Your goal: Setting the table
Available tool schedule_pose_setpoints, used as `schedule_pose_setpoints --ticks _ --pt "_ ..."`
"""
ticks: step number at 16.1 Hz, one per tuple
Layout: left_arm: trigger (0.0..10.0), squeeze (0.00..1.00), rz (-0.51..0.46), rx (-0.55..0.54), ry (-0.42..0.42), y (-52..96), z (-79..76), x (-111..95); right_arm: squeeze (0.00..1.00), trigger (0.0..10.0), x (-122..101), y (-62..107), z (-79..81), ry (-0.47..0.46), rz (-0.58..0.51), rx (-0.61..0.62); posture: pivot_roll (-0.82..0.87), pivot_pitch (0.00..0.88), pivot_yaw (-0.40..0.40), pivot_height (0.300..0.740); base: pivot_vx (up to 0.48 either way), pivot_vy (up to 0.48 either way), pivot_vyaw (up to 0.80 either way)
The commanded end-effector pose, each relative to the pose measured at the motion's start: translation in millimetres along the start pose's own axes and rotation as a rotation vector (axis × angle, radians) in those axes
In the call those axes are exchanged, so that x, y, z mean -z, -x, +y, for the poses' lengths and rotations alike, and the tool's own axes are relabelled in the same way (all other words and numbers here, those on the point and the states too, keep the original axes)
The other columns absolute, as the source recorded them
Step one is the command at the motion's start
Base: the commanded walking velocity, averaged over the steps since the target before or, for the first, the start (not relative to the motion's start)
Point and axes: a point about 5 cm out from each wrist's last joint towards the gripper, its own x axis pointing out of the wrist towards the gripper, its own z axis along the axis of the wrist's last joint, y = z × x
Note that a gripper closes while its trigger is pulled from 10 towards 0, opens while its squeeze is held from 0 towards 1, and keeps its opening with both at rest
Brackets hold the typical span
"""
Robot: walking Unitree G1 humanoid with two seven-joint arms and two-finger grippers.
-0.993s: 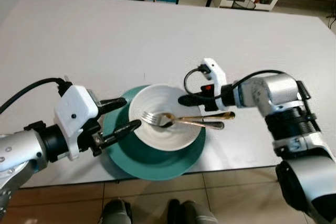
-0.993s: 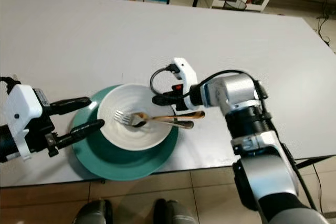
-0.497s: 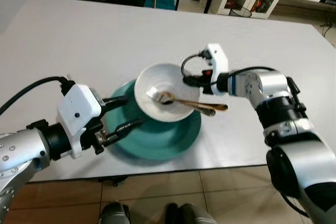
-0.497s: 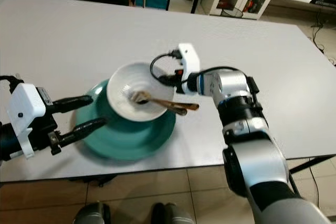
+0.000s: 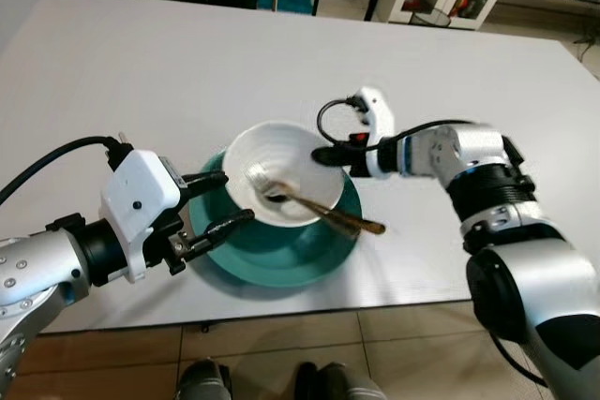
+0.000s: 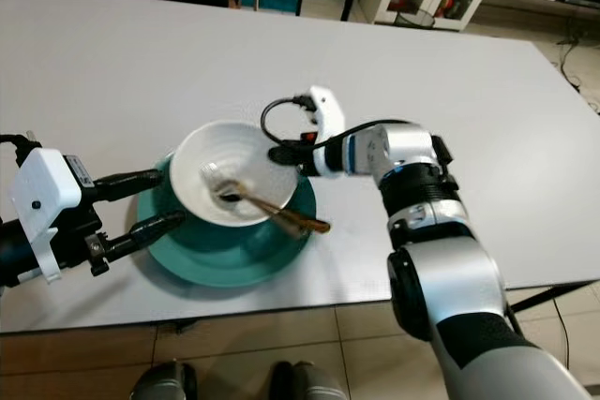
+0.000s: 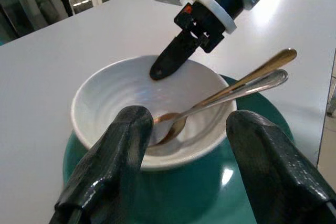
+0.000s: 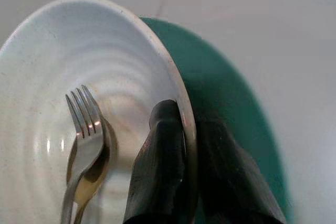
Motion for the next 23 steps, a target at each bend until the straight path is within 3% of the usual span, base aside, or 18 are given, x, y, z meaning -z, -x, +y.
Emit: schedule_pose_setpoints --ticks 1,3,4,5,6,7,12,15,17,18,21,23 --pt "10.0 0.00 -0.008 0.018 -0.011 0.0 -2.6 -3.5 0.00 0.0 -5.7 3.5 1.9 -0.007 -0.013 -0.018 0.15 0.104 -0.171 0.740 0.000 0.000 0.00" --pt "10.0 0.00 -0.003 0.031 -0.004 0.4 -4.1 -2.9 0.00 0.0 -5.1 3.1 -0.5 -0.001 -0.002 0.004 0.15 0.103 -0.172 0.740 0.000 0.000 0.00" --pt "10.0 0.00 0.002 0.039 0.000 0.6 -4.8 -2.3 0.00 3.9 -5.7 3.5 -2.4 0.007 -0.001 0.025 0.15 0.102 -0.171 0.740 0.000 0.000 0.00" --pt "10.0 0.00 0.004 0.041 0.003 0.7 -5.2 -1.9 0.00 8.5 -6.0 3.8 -3.4 0.015 0.001 0.037 0.15 0.102 -0.171 0.740 0.000 0.000 0.00" --pt "10.0 0.00 0.008 0.050 0.007 0.7 -6.1 -1.3 0.86 10.0 -6.6 4.3 -3.8 0.007 0.000 0.038 0.15 0.102 -0.170 0.740 0.000 0.000 0.00" --pt "10.0 0.00 0.010 0.054 0.009 0.6 -6.2 -1.1 1.00 10.0 -7.2 4.7 -3.9 0.007 0.000 0.040 0.15 0.101 -0.169 0.740 0.000 0.000 0.00" --pt "10.0 0.00 0.000 0.063 0.014 -1.3 -7.8 -2.4 1.00 10.0 -8.5 7.1 -5.5 0.000 0.010 0.042 0.15 0.103 -0.168 0.740 0.000 0.000 0.00" --pt "10.0 0.00 0.008 0.063 0.015 -1.7 -7.6 -0.9 1.00 10.0 -13.6 10.9 -10.7 0.083 -0.002 0.100 0.15 0.097 -0.165 0.740 0.000 0.000 0.00" --pt "10.0 0.00 0.005 0.070 0.022 -3.2 -9.4 0.0 1.00 10.0 -18.2 12.9 -8.3 0.054 -0.030 0.075 0.15 0.095 -0.164 0.740 0.000 0.000 0.00" --pt "10.0 0.00 0.003 0.071 0.025 -3.6 -9.5 0.4 0.00 10.0 -22.1 14.6 -5.2 0.021 -0.051 0.041 0.15 0.092 -0.161 0.740 0.000 0.000 0.00" --pt "10.0 0.00 -0.001 0.076 0.022 -4.6 -9.4 -0.1 0.00 10.0 -35.7 24.5 -0.3 0.027 -0.090 0.005 0.15 0.087 -0.160 0.740 0.000 0.000 0.00" --pt "10.0 0.00 -0.008 0.071 0.010 -7.4 -9.5 -0.3 0.00 10.0 -44.9 34.5 -7.0 0.146 -0.120 0.086 0.15 0.078 -0.161 0.740 0.000 0.000 0.00"
